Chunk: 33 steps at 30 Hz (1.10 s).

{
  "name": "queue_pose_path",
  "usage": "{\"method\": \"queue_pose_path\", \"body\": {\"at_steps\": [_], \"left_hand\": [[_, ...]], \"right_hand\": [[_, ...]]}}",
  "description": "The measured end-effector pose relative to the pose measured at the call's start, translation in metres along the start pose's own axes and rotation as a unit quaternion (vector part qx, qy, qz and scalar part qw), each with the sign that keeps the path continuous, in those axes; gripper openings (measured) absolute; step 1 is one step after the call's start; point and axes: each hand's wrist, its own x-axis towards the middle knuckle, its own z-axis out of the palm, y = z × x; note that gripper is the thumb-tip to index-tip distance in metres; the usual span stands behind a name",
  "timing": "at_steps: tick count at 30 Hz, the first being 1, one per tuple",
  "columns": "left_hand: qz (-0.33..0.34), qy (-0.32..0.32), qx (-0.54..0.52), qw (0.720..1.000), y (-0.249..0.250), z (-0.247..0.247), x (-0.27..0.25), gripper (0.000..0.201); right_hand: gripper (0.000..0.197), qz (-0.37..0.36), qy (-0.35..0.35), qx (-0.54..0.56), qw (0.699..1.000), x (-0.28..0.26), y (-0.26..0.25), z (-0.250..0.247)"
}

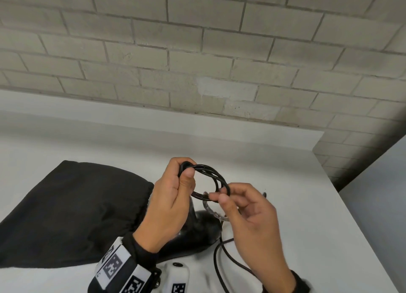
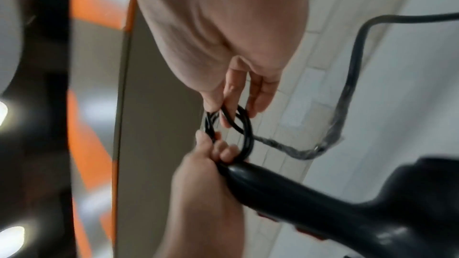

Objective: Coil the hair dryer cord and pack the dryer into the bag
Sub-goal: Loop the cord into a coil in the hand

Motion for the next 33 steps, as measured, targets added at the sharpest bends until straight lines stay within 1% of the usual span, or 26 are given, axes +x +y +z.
{"method": "queue_pose_path", "body": {"at_steps": [2, 4, 6, 8, 9, 12, 15, 17, 18, 19, 20, 23, 24, 27, 29, 31, 33], "left_hand": [[0.002, -0.001, 0.002, 1.000, -0.001, 0.000, 0.000, 0.024], [0.003, -0.006, 0.007, 1.000, -0.003, 0.000, 0.000, 0.025], [0.007, -0.010, 0.013, 1.000, -0.004, 0.001, 0.000, 0.027], [0.012, -0.010, 0.014, 1.000, -0.003, 0.002, 0.000, 0.028], [0.015, -0.010, 0.012, 1.000, -0.003, 0.002, 0.000, 0.027], [0.023, -0.015, 0.011, 1.000, -0.002, 0.002, -0.001, 0.025], [0.037, -0.027, 0.014, 0.999, 0.000, 0.002, -0.002, 0.023], [0.043, -0.034, 0.017, 0.998, 0.001, 0.003, -0.002, 0.021], [0.042, -0.037, 0.018, 0.998, 0.001, 0.004, -0.002, 0.021], [0.041, -0.038, 0.019, 0.998, 0.001, 0.004, -0.001, 0.021], [0.040, -0.037, 0.020, 0.998, 0.001, 0.003, -0.001, 0.022], [0.033, -0.028, 0.025, 0.999, -0.002, 0.001, 0.002, 0.024], [0.031, -0.025, 0.026, 0.999, -0.003, 0.000, 0.002, 0.025], [0.024, -0.034, 0.031, 0.999, -0.002, 0.000, 0.002, 0.031], [0.029, -0.038, 0.032, 0.998, 0.001, 0.001, 0.001, 0.028], [0.038, -0.043, 0.032, 0.998, 0.003, 0.003, 0.001, 0.023], [0.040, -0.052, 0.035, 0.997, 0.003, 0.005, 0.001, 0.020]], "right_hand": [[0.016, 0.054, -0.005, 0.085, 0.995, 0.003, -0.007, -0.006], [0.021, 0.104, -0.007, 0.134, 0.985, 0.003, -0.011, -0.012], [0.022, 0.133, -0.008, 0.156, 0.979, 0.003, -0.009, -0.017], [0.029, 0.151, -0.034, 0.200, 0.968, 0.002, -0.004, -0.021], [0.034, 0.165, -0.055, 0.240, 0.955, 0.001, -0.002, -0.022], [0.039, 0.227, -0.103, 0.376, 0.892, 0.002, 0.001, -0.027], [0.040, 0.291, -0.120, 0.436, 0.843, 0.005, 0.002, -0.032], [0.044, 0.334, -0.110, 0.444, 0.824, 0.007, 0.002, -0.035], [0.043, 0.342, -0.106, 0.440, 0.823, 0.007, 0.002, -0.036], [0.041, 0.335, -0.105, 0.432, 0.831, 0.007, 0.003, -0.036], [0.041, 0.316, -0.109, 0.418, 0.845, 0.007, 0.004, -0.036], [0.042, 0.221, -0.146, 0.332, 0.905, 0.003, 0.012, -0.035], [0.041, 0.190, -0.160, 0.300, 0.921, 0.001, 0.015, -0.034], [0.030, 0.122, -0.177, 0.241, 0.946, -0.004, 0.022, -0.031], [0.028, 0.077, -0.158, 0.205, 0.963, -0.007, 0.026, -0.027], [0.032, 0.029, -0.111, 0.138, 0.984, -0.009, 0.027, -0.021], [0.038, -0.005, -0.053, 0.071, 0.996, -0.010, 0.024, -0.013]]}}
